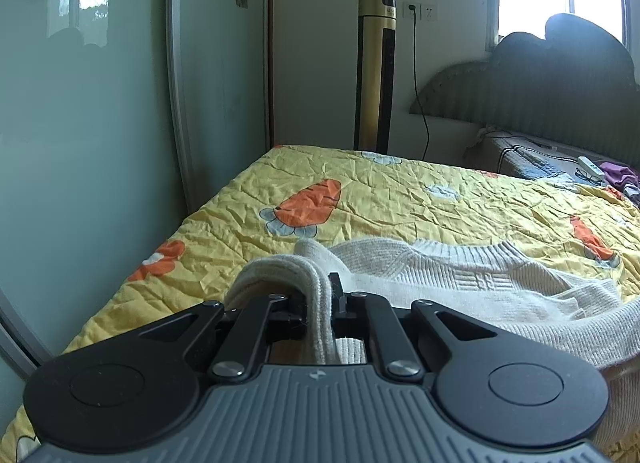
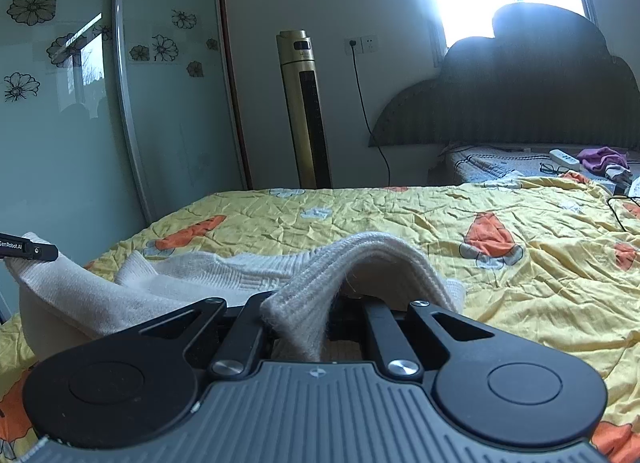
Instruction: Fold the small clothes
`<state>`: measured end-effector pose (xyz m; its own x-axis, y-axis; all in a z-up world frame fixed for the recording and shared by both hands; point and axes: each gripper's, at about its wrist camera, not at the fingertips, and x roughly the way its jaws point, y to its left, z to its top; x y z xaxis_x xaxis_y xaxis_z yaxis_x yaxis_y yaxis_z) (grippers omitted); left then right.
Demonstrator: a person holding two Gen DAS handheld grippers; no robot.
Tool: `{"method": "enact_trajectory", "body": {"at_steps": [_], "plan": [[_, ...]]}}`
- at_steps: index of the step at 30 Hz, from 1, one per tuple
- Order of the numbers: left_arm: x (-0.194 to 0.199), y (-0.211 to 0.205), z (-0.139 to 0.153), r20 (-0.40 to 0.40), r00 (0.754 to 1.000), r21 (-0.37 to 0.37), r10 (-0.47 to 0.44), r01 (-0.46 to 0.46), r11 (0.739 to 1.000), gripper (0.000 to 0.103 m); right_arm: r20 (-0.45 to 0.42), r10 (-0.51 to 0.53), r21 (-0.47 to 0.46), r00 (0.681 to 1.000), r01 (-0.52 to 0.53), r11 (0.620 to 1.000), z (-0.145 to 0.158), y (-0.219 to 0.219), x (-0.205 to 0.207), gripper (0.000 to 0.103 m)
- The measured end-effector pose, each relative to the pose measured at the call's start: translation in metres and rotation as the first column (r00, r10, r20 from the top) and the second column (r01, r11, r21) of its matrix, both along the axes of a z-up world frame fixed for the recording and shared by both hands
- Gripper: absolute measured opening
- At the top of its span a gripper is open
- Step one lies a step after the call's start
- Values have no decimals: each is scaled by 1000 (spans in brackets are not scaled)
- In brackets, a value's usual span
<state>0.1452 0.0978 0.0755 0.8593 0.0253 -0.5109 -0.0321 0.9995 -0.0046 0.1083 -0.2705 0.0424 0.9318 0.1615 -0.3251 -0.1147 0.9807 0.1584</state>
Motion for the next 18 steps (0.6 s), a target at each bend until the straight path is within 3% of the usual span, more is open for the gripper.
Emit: {"method": "enact_trajectory", "body": {"at_steps": [9,18], "plan": [[38,-11,-2,-17,1000,32,-10,11,999,8,-10,-19,8,1000,19,1000,-1,-5,23,10],[86,-22,-22,-79,997,70,7,-2,998,8,-50,-28,7,998,28,1000,-12,-8,60,10]]}}
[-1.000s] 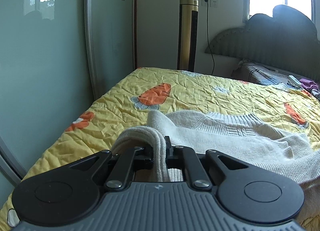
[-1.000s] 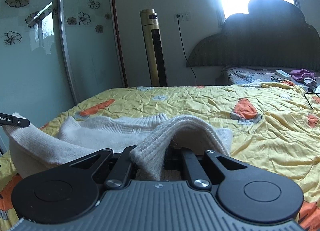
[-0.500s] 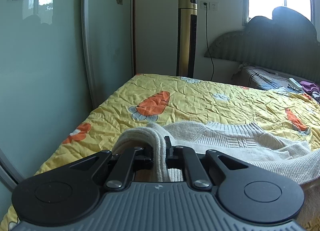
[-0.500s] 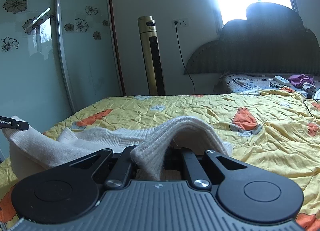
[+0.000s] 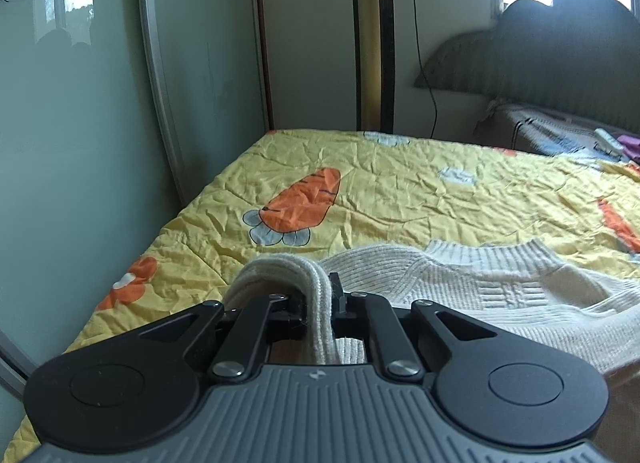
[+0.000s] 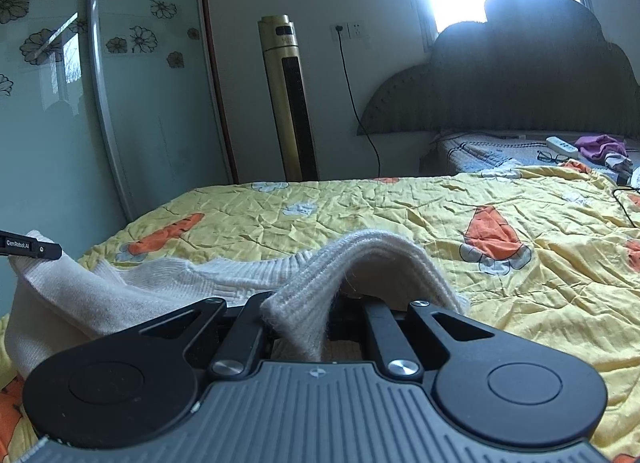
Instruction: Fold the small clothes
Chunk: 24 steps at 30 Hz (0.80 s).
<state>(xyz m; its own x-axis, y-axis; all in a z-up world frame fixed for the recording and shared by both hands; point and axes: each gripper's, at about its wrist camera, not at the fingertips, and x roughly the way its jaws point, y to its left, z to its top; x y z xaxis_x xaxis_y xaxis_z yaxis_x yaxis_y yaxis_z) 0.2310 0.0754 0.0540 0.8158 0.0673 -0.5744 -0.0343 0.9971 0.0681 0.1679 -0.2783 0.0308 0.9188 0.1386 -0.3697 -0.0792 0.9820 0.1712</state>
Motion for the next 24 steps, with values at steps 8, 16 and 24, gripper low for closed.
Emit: {"method": "enact_trajectory", "body": {"at_steps": [8,16,24], "plan": [[27,-5,-17,-50,999,26,9,-8,1000,8,-35,-3,10,999,3,1000,-12,-5,25,10],[45,-5,-31,-112,994,36,13,-9,999,9,-84,2,29,996,0,1000,-25,-11,40,10],[57,-2,-37,-161,987,22,18,-15,1000,9,-124,9,49,992,-3,999,-32,-14,51,10]]}}
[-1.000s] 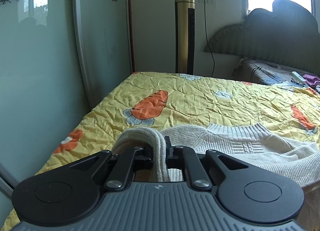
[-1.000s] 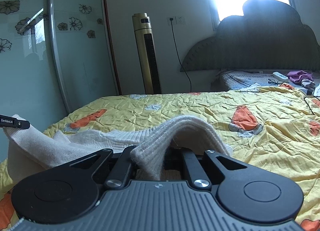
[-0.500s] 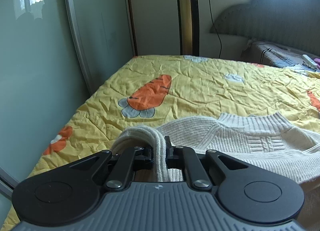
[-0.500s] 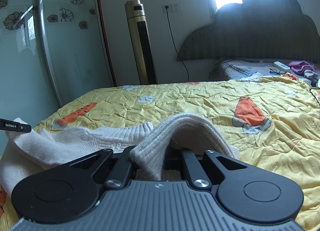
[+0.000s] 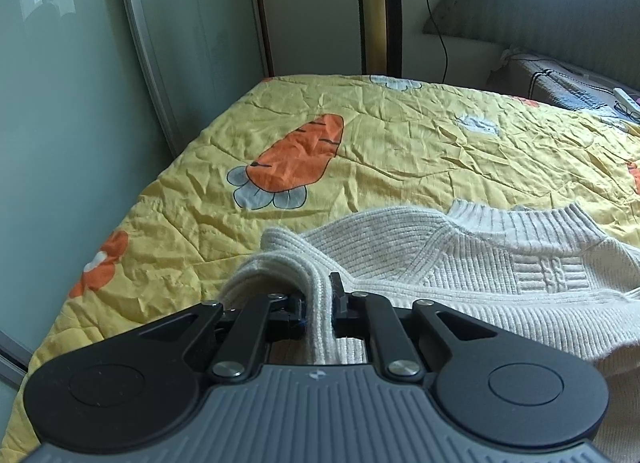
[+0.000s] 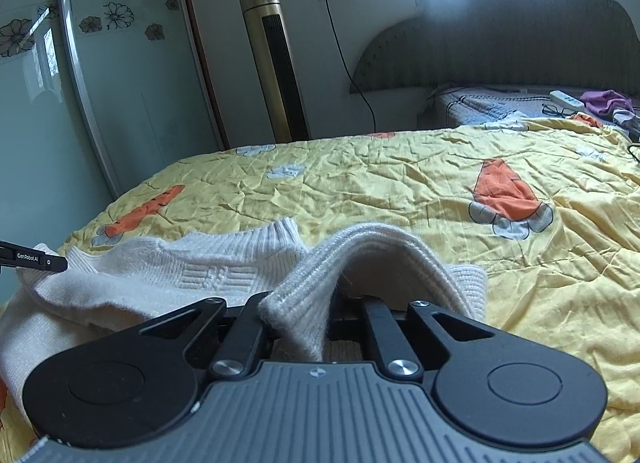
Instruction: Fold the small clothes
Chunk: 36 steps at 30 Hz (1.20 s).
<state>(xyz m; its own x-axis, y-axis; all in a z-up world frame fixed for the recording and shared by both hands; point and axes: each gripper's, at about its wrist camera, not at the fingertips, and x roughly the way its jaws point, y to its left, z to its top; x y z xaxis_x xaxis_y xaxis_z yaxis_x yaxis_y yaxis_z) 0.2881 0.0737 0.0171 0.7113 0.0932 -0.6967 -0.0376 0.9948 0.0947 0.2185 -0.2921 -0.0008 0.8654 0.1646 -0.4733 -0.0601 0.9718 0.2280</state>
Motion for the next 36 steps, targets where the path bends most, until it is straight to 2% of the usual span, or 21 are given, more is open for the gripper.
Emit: {"method": "enact_trajectory", "body": {"at_steps": [8,9,11,15,17,25,30,33,36], "plan": [[12,9,0,-43,999,-79,26,-29,996,11,-36,3,35,999,-2,999,-4,-6,10,11],[14,12,0,-51,998,-101,32,-37,994,11,-43,5,37,999,-4,999,-5,-6,12,11],[17,19,1,-68,997,-148,40,-50,988,12,-52,8,31,999,-6,999,-6,-6,16,18],[22,37,3,-96,994,-267,58,-82,960,15,-73,9,61,997,-4,998,-9,-11,25,18],[23,41,2,-104,992,-294,64,-92,952,15,-83,9,91,997,-2,996,-12,-15,27,18],[27,38,3,-113,992,-274,61,-90,957,15,-107,2,148,994,14,989,-17,-22,33,20],[28,37,4,-116,992,-273,57,-87,958,16,-114,4,168,993,16,986,-18,-23,38,29],[28,36,4,-113,993,-276,40,-70,958,23,-113,0,180,994,21,983,-18,-24,41,35],[26,36,8,-82,996,-290,33,-55,955,52,-106,1,177,994,18,984,-17,-23,43,42]]}}
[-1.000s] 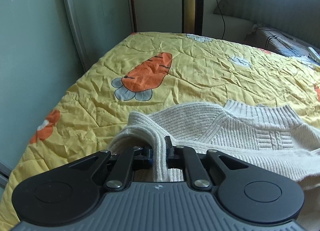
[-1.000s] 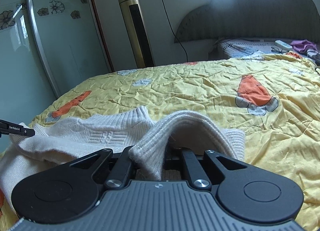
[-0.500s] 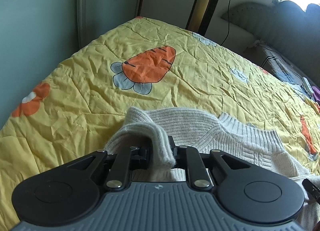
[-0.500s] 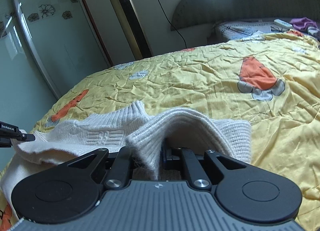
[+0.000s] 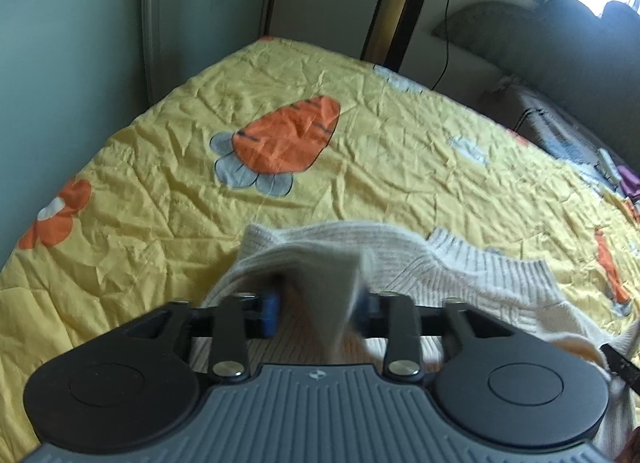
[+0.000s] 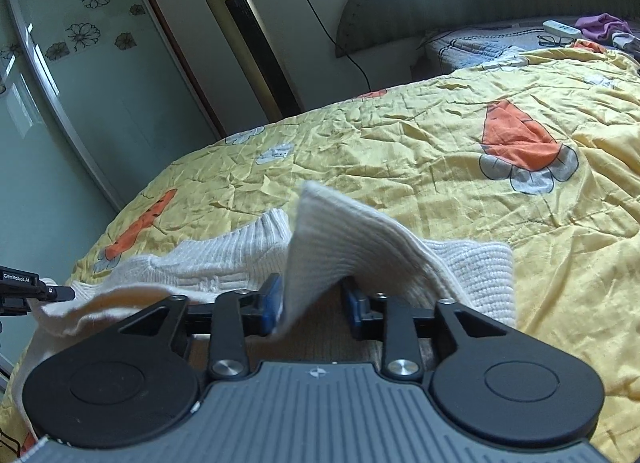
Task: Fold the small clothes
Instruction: 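Open both grippers to release the folded hem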
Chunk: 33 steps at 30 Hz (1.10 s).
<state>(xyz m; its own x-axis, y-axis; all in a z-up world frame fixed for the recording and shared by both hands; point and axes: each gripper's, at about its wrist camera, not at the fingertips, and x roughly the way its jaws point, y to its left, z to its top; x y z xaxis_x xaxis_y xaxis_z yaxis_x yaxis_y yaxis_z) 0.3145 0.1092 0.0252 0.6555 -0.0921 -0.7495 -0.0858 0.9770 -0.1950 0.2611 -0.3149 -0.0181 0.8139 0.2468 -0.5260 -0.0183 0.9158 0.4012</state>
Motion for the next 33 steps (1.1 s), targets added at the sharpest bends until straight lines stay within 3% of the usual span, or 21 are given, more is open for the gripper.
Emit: {"method": "enact_trajectory", "body": {"at_steps": [2,7,10,12,15,17,18,20,23,25,27,29,31,33], "plan": [[-4,-1,5,40,999,8,14,-14,1000,77,4,5,-10,1000,-4,1000,0,2,1,45],[-15,-9,17,141,989,141,40,-60,988,79,31,-18,-45,999,19,999,5,5,-2,55],[-23,-21,16,176,984,263,8,-55,963,79,115,-44,-147,992,61,987,18,14,-15,63],[-25,-34,10,179,983,364,-48,-21,931,79,143,18,-223,990,14,975,24,25,-21,64],[-23,-58,-6,159,980,522,-116,16,853,79,68,143,-332,987,-112,937,20,46,-14,71],[-14,-70,-21,79,985,592,-153,77,802,81,10,124,-377,992,-111,920,10,53,-4,73],[-9,-71,-27,62,987,601,-151,84,795,82,-19,91,-394,996,-91,915,5,51,3,74],[-1,-64,-31,66,994,597,-91,34,802,82,-45,21,-386,999,-37,922,-1,43,13,74],[6,-36,-19,125,991,472,39,-94,877,88,4,-1,-375,1000,2,927,7,39,0,79],[9,-21,-11,135,986,395,97,-144,908,88,35,56,-417,998,-36,908,10,47,-11,91],[5,-14,-5,162,979,373,124,-177,911,88,20,96,-466,995,-76,882,7,55,-12,93],[-9,-18,4,255,957,399,137,-233,887,88,-18,79,-495,997,-78,865,-1,56,-5,93],[-24,-22,14,347,929,418,130,-277,865,88,-29,55,-467,998,-62,882,-7,50,0,94],[-29,-18,24,368,923,378,110,-256,890,89,-22,42,-450,999,-48,892,-7,47,1,94]]}}
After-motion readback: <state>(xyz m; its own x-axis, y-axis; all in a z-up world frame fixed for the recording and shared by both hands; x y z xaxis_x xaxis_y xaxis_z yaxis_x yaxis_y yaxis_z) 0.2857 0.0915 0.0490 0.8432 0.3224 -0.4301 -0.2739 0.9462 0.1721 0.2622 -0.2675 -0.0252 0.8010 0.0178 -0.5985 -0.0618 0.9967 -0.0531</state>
